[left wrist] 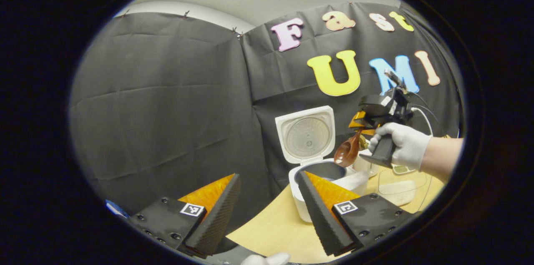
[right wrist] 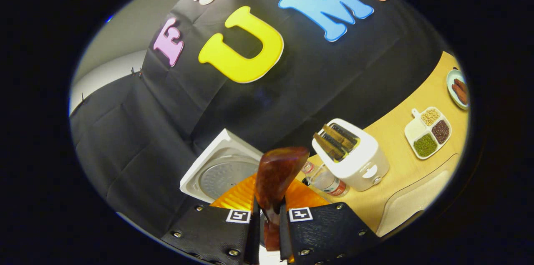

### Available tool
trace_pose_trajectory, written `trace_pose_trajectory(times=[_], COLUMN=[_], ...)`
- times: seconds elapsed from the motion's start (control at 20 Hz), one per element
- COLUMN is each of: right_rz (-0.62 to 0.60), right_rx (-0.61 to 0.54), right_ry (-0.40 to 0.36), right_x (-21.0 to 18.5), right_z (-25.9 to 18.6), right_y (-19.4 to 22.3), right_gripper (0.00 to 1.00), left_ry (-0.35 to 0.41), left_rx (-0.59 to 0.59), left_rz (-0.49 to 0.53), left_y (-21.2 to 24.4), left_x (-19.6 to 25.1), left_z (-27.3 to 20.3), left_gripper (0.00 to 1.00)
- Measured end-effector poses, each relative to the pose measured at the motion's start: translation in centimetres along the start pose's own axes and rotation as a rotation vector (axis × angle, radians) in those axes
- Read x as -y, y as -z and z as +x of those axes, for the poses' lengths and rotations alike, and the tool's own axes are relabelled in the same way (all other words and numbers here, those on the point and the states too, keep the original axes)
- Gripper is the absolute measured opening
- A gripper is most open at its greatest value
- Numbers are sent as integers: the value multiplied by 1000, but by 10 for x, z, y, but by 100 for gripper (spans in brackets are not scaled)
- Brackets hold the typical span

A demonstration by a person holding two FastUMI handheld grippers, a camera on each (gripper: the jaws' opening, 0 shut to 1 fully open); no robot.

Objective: Close the left gripper, press the button to open the rice cooker; take a wooden spoon from the chopstick holder with the right hand, scoop a spoonful of rice and pour it into the rice cooker, then put the wooden spoon back into the chopstick holder.

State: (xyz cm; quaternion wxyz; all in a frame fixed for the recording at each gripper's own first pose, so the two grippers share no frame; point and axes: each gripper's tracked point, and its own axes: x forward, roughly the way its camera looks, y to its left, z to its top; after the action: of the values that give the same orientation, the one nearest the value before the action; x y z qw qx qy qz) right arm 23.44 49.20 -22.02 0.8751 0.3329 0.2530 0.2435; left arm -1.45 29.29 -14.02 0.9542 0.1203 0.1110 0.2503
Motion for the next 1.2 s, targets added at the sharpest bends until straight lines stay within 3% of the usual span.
trace_pose_trajectory(times=[0.05, 0.1, 0.15, 0.4, 0.6, 0.95, 1.05, 1.1, 1.15, 1.2], right_rz=[5, 16, 29, 63, 94, 115, 126, 130, 127, 117], right_rx=[26, 62, 95, 278, 379, 441, 429, 417, 399, 389], right_ry=[18, 35, 59, 200, 313, 489, 513, 527, 540, 552], right_x=[14, 29, 48, 158, 246, 381, 407, 418, 429, 438], right_z=[-12, -26, -40, -130, -208, -303, -310, -312, -313, -312], right_y=[-17, -38, -59, -168, -223, -251, -247, -241, -232, -226], right_gripper=[19, 19, 19, 19, 19, 19, 19, 19, 19, 19], left_ry=[13, 23, 38, 126, 200, 281, 288, 298, 298, 304], left_rx=[7, 13, 19, 48, 77, 65, 76, 81, 85, 86], left_rz=[-1, 0, 0, -10, 1, -15, -2, 4, 13, 23], left_y=[-4, -7, -11, -34, -55, -77, -85, -89, -92, -93], left_x=[6, 12, 19, 72, 120, 190, 203, 209, 214, 220], left_z=[-1, -2, -3, -8, -14, -35, -44, -48, -50, -53], left_gripper=[97, 94, 100, 99, 97, 100, 100, 94, 100, 100])
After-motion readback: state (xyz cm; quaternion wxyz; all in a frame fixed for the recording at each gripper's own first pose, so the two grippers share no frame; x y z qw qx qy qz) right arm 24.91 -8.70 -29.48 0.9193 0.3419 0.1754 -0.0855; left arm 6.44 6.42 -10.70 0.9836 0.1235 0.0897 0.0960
